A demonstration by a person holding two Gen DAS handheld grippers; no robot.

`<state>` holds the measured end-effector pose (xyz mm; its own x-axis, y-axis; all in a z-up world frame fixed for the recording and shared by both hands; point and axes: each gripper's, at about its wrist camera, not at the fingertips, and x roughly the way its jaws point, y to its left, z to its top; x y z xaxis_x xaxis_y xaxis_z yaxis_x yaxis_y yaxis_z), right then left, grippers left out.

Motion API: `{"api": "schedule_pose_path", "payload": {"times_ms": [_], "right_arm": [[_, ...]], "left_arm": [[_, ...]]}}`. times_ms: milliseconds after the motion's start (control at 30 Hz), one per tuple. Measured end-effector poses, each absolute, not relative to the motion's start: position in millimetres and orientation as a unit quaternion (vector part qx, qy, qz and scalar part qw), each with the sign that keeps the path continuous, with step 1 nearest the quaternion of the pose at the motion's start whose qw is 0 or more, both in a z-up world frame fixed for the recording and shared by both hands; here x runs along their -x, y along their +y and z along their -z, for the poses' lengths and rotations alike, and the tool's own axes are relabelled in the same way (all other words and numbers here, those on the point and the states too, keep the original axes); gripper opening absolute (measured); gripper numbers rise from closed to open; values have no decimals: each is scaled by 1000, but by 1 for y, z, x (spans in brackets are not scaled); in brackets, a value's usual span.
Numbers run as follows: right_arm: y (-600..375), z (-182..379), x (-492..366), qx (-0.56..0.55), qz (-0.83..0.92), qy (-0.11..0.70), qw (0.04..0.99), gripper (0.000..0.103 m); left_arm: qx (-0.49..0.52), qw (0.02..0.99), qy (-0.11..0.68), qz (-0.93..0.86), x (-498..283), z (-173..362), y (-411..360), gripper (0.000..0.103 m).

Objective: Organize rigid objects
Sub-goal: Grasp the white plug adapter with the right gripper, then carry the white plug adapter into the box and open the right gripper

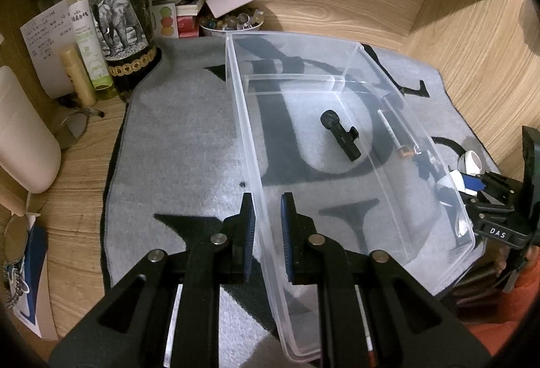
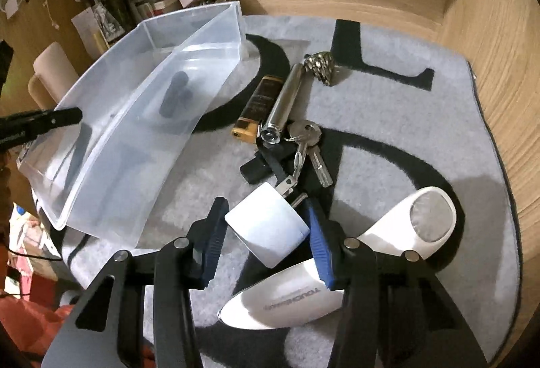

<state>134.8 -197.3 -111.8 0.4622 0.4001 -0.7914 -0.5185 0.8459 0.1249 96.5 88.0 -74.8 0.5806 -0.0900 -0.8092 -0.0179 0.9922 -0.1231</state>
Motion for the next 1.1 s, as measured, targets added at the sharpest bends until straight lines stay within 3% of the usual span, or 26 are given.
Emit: {"api": "schedule_pose_path", "payload": {"times_ms": [1100], "right_arm": [[-142, 17, -138, 78, -322, 289, 898, 43]], "left_arm": [[59, 890, 452, 26, -94, 73, 85, 13]]}}
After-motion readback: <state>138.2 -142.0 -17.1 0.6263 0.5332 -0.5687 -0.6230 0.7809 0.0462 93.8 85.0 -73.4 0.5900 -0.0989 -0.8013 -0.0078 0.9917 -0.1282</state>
